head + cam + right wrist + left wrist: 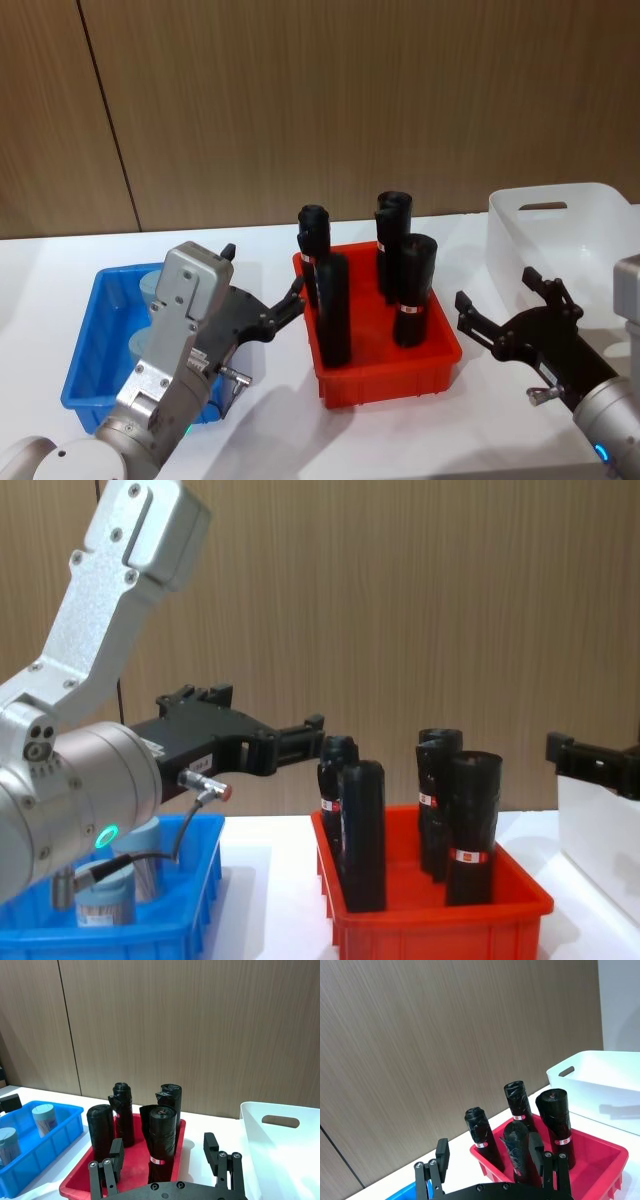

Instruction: Pick the cotton swabs from the blue box and place them into the white box.

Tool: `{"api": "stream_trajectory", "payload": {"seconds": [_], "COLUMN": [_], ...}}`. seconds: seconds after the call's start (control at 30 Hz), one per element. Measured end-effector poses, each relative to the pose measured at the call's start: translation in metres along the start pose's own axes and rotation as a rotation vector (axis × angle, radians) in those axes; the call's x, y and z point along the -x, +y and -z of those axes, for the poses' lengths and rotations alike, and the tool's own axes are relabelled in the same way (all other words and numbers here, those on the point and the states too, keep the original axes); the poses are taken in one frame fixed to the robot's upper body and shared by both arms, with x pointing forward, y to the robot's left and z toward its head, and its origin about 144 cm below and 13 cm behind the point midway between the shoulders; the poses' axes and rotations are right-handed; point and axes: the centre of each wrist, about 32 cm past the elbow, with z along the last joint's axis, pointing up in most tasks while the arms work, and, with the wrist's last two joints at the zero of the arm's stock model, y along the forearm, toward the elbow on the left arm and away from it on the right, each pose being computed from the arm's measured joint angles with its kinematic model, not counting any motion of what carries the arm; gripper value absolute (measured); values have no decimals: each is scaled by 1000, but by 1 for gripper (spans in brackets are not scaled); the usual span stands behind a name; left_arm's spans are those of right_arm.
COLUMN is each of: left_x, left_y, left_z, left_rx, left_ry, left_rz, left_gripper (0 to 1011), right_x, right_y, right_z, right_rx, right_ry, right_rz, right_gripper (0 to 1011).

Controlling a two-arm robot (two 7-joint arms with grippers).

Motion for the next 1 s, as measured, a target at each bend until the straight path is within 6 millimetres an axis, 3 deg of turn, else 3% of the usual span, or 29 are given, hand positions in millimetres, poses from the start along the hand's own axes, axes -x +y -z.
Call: {"api": "stream_trajectory", "payload": {"seconds": [1.0], "left_x": [0], "left_y": [0], "left_z": [0], "left_rx": [0], "left_ry": [0], "left_rz": [0], "left_gripper": [1004], "right_x": [0], "right_y": [0], "right_z": [0], "right_rx": [0], "right_ry": [0], "right_rz": [0], "right_gripper": [1002]}}
